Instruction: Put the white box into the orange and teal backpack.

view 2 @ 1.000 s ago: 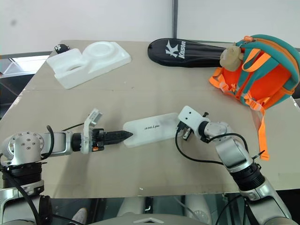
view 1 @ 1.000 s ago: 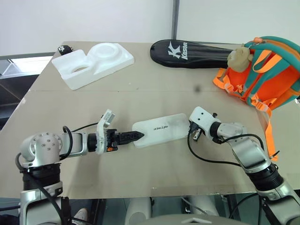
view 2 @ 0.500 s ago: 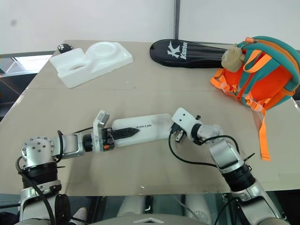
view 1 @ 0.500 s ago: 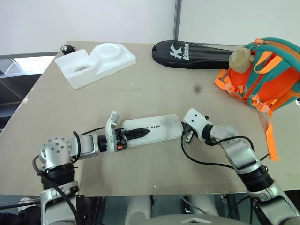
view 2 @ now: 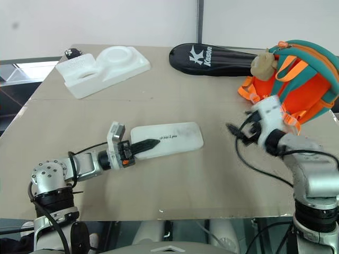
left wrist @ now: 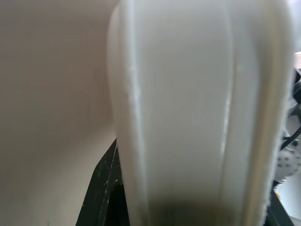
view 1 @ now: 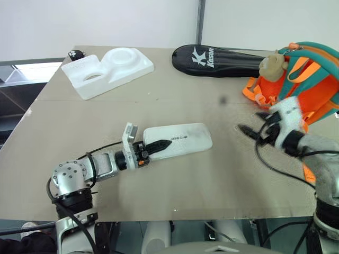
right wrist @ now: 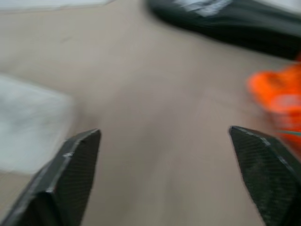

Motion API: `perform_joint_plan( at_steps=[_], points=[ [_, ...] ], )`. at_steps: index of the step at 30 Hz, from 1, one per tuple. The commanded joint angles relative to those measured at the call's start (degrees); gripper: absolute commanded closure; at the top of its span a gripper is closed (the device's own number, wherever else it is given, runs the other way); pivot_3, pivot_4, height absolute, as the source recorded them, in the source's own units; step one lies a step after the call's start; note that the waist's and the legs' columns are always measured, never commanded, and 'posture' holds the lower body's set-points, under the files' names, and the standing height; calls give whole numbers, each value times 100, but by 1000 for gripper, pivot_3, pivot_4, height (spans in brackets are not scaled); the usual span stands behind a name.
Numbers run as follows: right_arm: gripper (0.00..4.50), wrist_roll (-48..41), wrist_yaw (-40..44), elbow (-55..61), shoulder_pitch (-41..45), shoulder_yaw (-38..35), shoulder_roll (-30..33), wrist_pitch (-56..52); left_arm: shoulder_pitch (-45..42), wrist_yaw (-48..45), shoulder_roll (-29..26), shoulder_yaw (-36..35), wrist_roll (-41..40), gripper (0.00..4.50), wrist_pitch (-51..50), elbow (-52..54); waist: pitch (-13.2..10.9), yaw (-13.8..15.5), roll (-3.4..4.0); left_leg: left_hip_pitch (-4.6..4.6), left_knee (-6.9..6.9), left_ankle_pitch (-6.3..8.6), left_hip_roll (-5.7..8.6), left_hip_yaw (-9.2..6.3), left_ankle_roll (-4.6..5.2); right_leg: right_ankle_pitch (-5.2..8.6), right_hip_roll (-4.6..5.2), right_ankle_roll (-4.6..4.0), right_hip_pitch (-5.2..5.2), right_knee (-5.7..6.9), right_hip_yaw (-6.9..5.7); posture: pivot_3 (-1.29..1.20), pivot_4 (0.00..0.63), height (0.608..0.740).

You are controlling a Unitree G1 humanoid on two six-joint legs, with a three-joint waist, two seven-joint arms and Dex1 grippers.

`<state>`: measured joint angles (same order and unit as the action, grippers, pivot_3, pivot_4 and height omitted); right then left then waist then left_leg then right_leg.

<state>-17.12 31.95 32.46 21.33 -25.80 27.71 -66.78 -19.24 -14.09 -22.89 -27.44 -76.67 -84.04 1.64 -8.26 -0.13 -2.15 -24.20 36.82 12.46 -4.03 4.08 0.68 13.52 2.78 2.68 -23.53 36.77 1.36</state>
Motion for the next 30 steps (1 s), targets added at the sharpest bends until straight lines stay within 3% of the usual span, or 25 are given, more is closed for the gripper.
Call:
perform_joint_plan(
  at_steps=[1, 4, 9, 12, 19, 20, 25, 30],
  points=[
    [145, 208, -800, -526, 643, -584, 178, -510, -95, -139, -6, 54, -175, 3403, 359, 456, 0, -10, 0, -1, -1, 0, 0, 1, 0, 0, 0, 0, -1, -2, 0, 0, 150, 740],
    [145, 335, -1241, -1129, 1035, -591, 150, -312, -82, -159, -32, 187, -114, 3403, 536, 549, 0, -36, 0, -10, -8, 0, 0, -1, 0, 1, -3, -1, -9, -6, -2, 0, 150, 740],
    [145, 607, -1850, -3673, 2373, -135, -199, 1550, -206, -115, -20, 415, -91, 3403, 798, 676, -7, -125, 12, -31, -10, 0, 3, 4, 1, -6, -9, 12, -32, -6, 7, 0, 150, 740],
    [990, 676, -1820, -4603, 2768, 100, -227, 2525, -161, -116, -56, 471, -37, 3403, 1003, 775, -9, -133, 15, -36, -10, -1, 3, -5, 1, -11, -15, 22, -33, -6, 5, 0, 150, 740],
    [4297, 646, -1289, -5194, 2823, 594, -93, 3854, 95, -3, -35, 476, -124, 3403, 1369, 1016, -15, -75, 23, -59, -14, 0, 2, -4, 0, -9, -11, 37, -36, -29, -1, 0, 150, 740],
    [4451, 556, -1060, -5135, 2803, 647, -99, 4023, 124, 11, -10, 459, -114, 3403, 1465, 1043, -16, -74, 25, -59, -15, 0, 2, -4, 0, -9, -11, 37, -36, -29, -1, 0, 150, 740],
    [4451, -91, -87, -4663, 2780, 747, -150, 4333, 95, -7, 48, 358, 53, 3403, 2084, 1096, -32, -79, 46, -53, -15, 0, 1, -7, 0, -10, -13, 37, -36, -19, -4, 0, 150, 740],
    [4451, -1959, 817, -3331, 3046, 595, -485, 3454, -41, -606, -71, 188, 943, 3403, 3522, 1330, -50, -104, 67, -51, -18, 0, -4, -6, -1, -9, -20, 36, -42, -9, -1, 0, 150, 740]
  ],
)
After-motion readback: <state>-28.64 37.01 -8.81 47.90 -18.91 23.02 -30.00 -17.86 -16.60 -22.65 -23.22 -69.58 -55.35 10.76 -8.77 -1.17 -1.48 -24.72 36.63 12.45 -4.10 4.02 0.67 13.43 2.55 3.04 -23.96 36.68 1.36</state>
